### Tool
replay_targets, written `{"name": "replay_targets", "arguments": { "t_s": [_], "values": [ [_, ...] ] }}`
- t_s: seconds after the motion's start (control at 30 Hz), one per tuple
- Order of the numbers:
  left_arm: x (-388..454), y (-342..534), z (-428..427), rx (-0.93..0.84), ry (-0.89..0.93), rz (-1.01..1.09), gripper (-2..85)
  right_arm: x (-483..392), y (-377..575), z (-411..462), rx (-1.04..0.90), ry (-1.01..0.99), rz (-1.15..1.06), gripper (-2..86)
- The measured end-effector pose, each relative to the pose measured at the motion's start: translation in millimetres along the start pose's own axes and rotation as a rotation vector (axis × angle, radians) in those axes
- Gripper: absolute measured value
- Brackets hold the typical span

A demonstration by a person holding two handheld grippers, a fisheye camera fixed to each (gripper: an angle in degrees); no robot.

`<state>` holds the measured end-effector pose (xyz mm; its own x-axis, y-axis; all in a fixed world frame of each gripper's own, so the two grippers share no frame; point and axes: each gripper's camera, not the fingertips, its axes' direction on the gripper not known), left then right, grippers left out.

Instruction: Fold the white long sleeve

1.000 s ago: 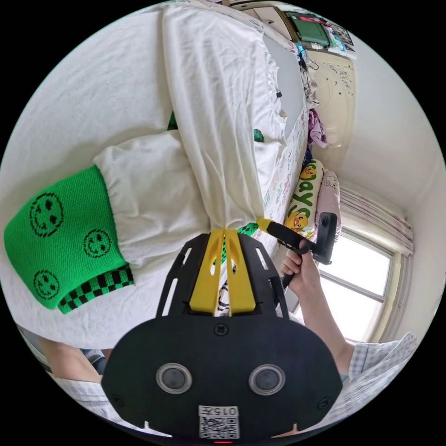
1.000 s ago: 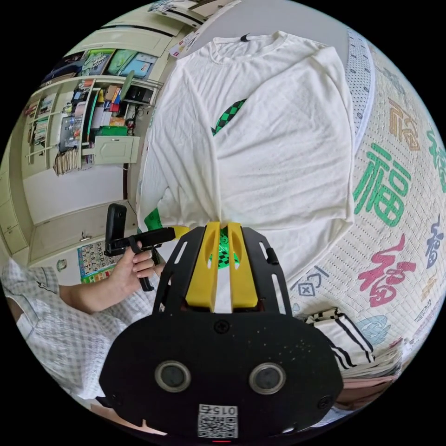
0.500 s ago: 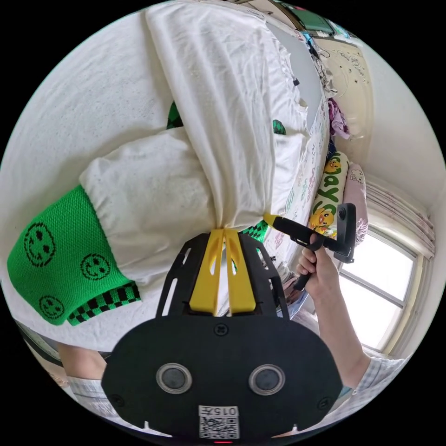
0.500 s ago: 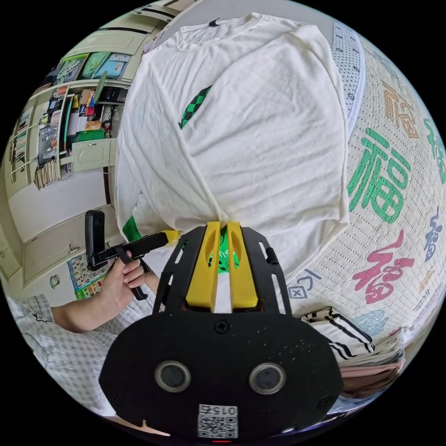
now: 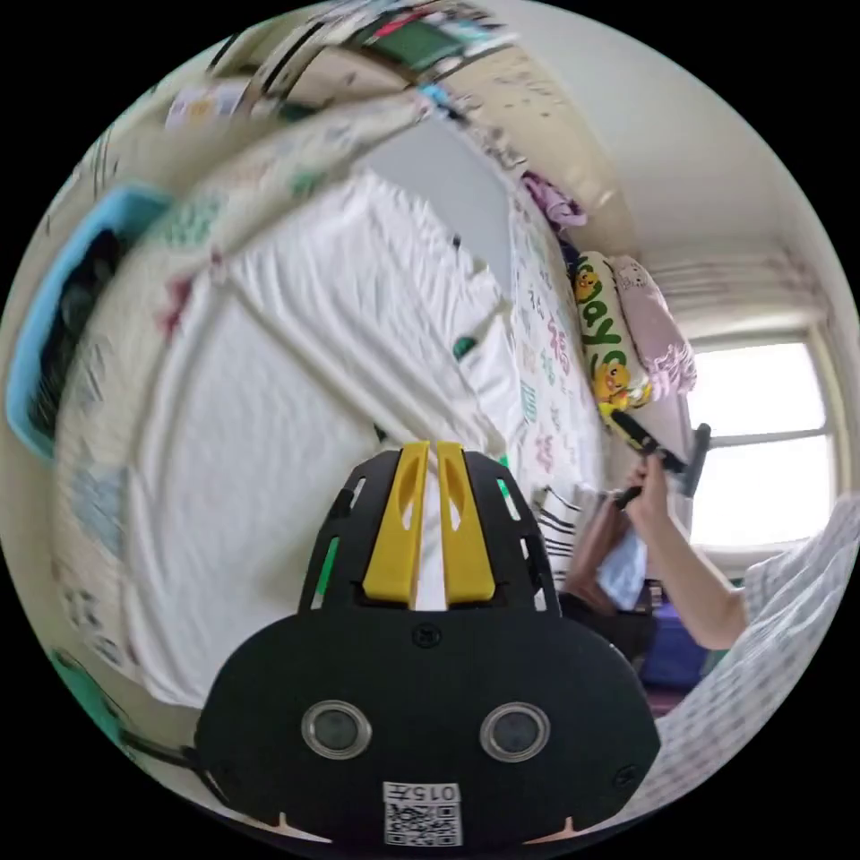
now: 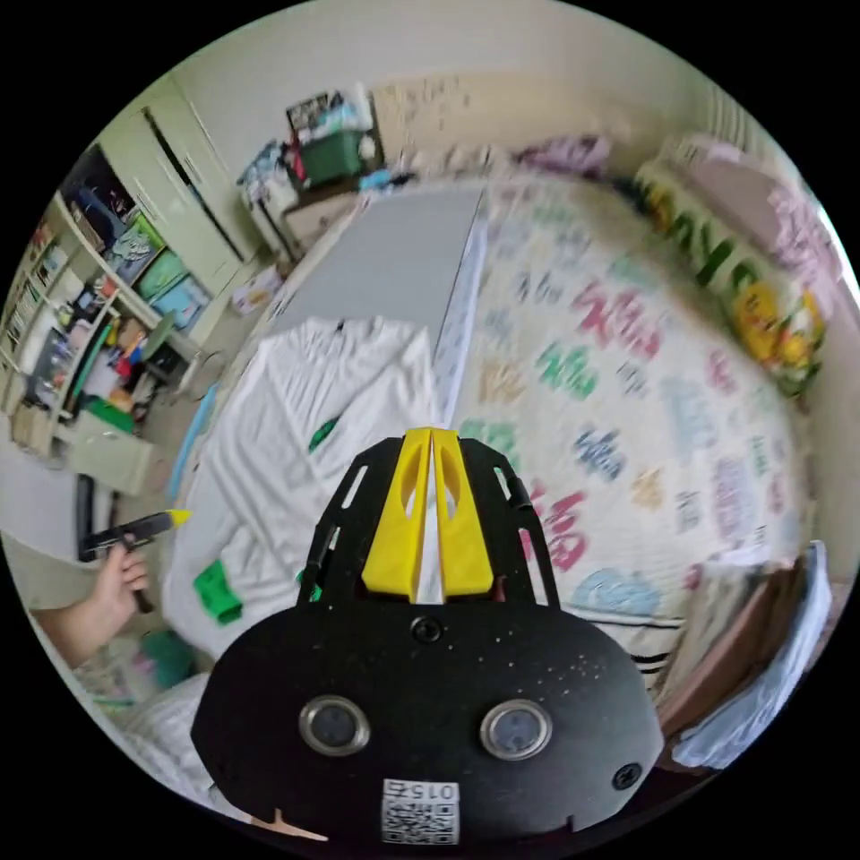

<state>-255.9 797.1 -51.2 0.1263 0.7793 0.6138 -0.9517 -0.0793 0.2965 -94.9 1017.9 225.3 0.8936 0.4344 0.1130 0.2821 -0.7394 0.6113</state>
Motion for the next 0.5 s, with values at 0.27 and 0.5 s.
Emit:
{"name": "replay_targets", "arguments": {
  "t_s": [0.27,0.5],
  "values": [
    [-19,-122,-4,0.206,-0.037,0.043,6.9,-53,-37,9,0.153,0.055,-0.015,2.6],
    [-27,-236,52,-0.062,-0.159,0.177,9.9,-49,-88,106,-0.234,-0.040,-0.165,9.4]
  ]
}}
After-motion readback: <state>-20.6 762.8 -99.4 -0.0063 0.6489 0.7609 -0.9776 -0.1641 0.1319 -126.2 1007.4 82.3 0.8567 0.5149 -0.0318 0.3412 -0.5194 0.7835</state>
